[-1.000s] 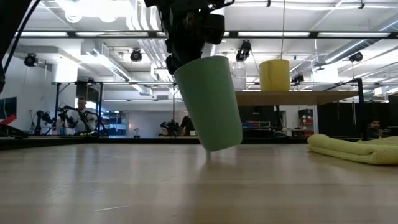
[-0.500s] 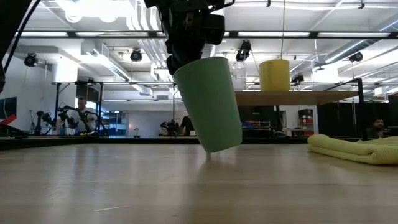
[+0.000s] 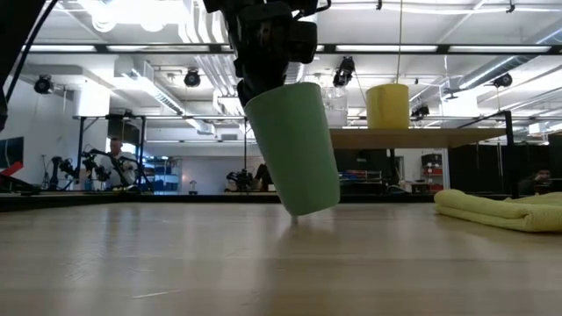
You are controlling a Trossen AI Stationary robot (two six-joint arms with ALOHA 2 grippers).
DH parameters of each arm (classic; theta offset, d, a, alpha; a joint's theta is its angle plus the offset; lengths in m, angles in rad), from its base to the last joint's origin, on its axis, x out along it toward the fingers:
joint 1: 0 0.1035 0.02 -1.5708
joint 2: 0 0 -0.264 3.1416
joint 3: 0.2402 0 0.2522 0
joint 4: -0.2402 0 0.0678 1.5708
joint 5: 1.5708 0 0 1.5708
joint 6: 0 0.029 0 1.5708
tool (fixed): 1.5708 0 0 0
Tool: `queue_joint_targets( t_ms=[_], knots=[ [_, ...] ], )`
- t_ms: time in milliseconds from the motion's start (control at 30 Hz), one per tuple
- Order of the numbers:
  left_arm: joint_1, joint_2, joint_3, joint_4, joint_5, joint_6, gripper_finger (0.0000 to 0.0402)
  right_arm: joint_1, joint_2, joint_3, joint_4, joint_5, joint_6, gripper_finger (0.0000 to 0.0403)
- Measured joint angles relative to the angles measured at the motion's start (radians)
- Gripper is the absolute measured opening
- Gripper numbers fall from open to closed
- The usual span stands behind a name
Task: Stack small to large cups/mugs on shelf
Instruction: Put the green cup on the shelf
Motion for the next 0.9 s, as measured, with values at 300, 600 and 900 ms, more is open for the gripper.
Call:
queue_joint_targets(
  t_ms=[300,600,900],
  knots=[
    [0.005,0.023,-0.003,0.009,0.006,0.027,0.0002,0.0,0.0,0.0,0.0,0.0,0.0,0.0077],
    [0.005,0.034,-0.005,0.038,0.017,0.032,0.0002,0.0,0.0,0.0,-0.001,0.0,0.0,0.0075],
    [0.006,0.034,0.0,0.044,0.025,0.033,0.0066,0.0,0.0,0.0,-0.002,0.0,0.0,0.0073]
  ],
)
